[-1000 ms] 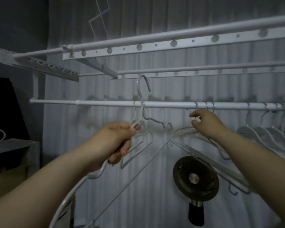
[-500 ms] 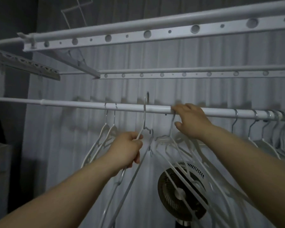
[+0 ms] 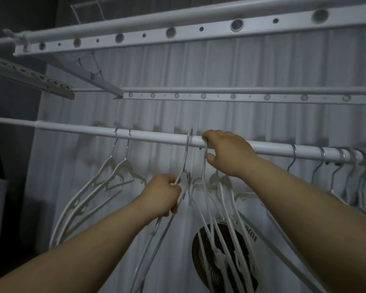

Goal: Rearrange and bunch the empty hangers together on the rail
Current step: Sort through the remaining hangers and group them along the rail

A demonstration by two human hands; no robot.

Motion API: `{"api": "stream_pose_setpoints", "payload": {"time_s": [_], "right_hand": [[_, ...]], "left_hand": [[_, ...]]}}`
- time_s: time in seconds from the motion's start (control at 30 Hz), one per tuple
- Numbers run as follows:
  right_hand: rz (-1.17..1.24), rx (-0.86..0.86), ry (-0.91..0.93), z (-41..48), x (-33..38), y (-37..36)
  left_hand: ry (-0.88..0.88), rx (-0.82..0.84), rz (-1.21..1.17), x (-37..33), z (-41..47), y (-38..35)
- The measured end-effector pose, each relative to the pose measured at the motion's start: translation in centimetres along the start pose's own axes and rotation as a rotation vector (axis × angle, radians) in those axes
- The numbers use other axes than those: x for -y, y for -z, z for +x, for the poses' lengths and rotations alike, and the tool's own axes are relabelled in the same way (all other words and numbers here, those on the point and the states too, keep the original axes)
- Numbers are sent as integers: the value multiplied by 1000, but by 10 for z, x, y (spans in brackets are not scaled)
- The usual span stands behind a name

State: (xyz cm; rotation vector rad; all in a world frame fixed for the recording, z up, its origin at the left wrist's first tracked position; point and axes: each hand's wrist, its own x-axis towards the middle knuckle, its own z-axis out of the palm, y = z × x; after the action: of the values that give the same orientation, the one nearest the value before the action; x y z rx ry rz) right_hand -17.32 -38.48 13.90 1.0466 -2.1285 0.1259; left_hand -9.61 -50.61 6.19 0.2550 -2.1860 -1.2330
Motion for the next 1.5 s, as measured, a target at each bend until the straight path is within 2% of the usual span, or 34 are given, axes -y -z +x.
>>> {"api": "stream_pose_setpoints", "payload": {"time_s": [0.33,0.4,0.53,0.6,0.77,0.87,0.97,1.07,1.5], "right_hand": [[-27,-44,-3,0,0,-7],[-44,-56,-23,1,1,-9],[-61,-123,-40,7,8,-13],[-62,-148,-12,16,15,-14],[-72,-104,-19,37,31,-23],[-110,-82,-53,45,36,-30],[-140,-129,-66,48,34,-30],[-140,-136,-70,51,34,-31],[-95,-76,-108,49,41,-27]], "left_hand": [[-3,55,56,8,4,-7],[-93,-43,93,9,7,-4],[-333,-351,311,10,5,21],[-367,-414,487,19,8,38],[-225,-351,818,47,15,75],[-179,-323,852,61,18,95],[-57,-254,812,70,21,106],[42,-213,909,77,27,115],[-25,-120,804,59,56,99]]}}
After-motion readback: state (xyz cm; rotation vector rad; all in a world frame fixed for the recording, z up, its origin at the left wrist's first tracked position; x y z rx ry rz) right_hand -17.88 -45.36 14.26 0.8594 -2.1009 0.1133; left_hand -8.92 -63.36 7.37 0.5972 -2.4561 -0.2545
